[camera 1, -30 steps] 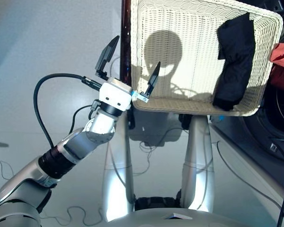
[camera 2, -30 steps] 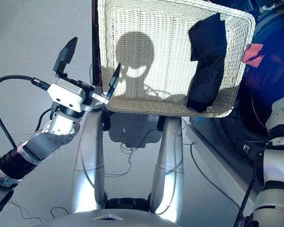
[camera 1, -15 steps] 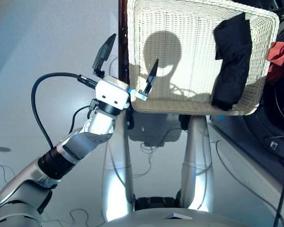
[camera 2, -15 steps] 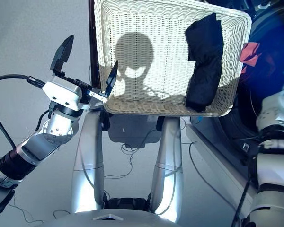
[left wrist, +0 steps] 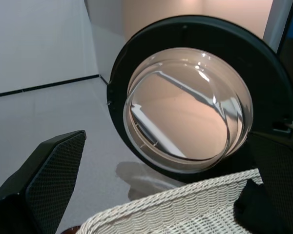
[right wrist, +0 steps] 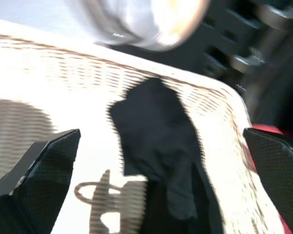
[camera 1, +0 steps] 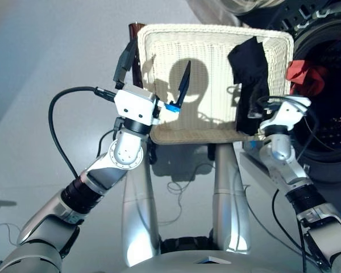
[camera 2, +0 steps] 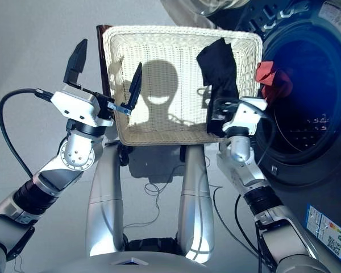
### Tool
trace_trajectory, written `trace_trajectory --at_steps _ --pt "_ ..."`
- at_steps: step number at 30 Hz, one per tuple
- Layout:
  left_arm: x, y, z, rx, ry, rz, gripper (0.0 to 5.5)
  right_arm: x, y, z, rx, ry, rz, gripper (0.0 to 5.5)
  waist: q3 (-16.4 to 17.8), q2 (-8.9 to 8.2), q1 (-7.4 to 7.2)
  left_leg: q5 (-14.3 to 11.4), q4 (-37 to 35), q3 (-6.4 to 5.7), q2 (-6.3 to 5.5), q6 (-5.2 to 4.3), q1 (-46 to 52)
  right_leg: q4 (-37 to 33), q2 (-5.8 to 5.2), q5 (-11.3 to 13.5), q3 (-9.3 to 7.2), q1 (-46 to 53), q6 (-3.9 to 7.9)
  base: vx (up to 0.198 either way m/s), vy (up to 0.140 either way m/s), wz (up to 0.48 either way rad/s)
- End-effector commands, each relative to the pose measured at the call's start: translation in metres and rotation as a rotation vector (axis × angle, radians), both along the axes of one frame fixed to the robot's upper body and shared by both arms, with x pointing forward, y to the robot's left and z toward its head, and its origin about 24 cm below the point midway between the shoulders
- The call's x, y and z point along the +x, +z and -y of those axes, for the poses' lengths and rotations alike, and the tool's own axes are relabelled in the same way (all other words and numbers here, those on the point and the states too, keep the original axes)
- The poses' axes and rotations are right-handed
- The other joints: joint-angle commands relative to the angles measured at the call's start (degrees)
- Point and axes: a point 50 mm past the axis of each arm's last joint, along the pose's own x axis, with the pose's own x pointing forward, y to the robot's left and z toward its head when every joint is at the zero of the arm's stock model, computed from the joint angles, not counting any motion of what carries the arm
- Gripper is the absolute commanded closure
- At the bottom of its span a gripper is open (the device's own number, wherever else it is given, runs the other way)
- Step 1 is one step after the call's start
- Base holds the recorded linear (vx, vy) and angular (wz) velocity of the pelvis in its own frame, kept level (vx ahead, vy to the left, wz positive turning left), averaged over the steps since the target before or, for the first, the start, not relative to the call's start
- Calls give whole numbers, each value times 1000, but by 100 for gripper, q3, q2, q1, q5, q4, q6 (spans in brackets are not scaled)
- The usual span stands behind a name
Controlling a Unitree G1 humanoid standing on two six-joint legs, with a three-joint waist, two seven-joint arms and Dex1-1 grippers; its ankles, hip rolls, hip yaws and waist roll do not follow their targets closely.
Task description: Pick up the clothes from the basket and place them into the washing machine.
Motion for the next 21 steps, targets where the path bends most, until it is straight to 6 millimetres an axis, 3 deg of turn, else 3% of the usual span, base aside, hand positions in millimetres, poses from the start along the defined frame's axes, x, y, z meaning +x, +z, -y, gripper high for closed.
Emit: trace_trajectory --at_steps 1,6,10,11,12,13,15,16,21 --pt "-14 19 12 -45 -114 111 0 14 25 -14 -111 63 71 0 -92 68 73 -221 -136 107 -8 64 365 -613 79 415 -126 89 -53 0 0 0" --pt "-17 19 16 -64 -156 99 0 42 14 1 -142 -44 -59 0 -92 191 187 -221 -86 98 -27 61 268 -559 68 425 -125 3 -65 0 0 0" --pt "-18 22 14 -83 -164 101 0 51 7 13 -170 -103 -131 0 -92 241 225 -217 -60 108 -44 56 196 -522 60 429 -122 -71 -74 0 0 0" --pt "-18 20 14 -90 -167 88 0 56 -1 26 -122 -171 -191 0 -92 286 258 -221 -45 113 -60 56 153 -487 45 429 -132 -131 -77 0 0 0" --pt "-18 20 14 -90 -166 88 0 56 -1 26 -122 -170 -190 0 -92 286 257 -222 -42 113 -60 56 149 -484 45 428 -132 -134 -77 0 0 0" --pt "-18 20 14 -87 -165 87 0 59 -10 44 -77 -255 -257 0 -92 329 289 -240 15 119 -75 62 71 -429 43 417 -133 -212 -80 0 0 0" --pt "-18 20 14 -86 -166 84 0 60 -13 50 -63 -284 -285 0 -92 351 303 -252 59 127 -69 61 29 -400 45 412 -137 -246 -83 0 0 0" --pt "-17 18 15 -80 -171 76 0 58 -27 62 -51 -343 -365 0 -92 392 332 -266 91 121 -76 64 -22 -371 43 401 -139 -292 -87 0 0 0" --pt "-18 18 16 -77 -168 76 0 54 -35 87 -60 -473 -422 0 -92 498 361 -283 191 121 -95 66 -185 -288 39 385 -147 -436 -88 0 0 0"
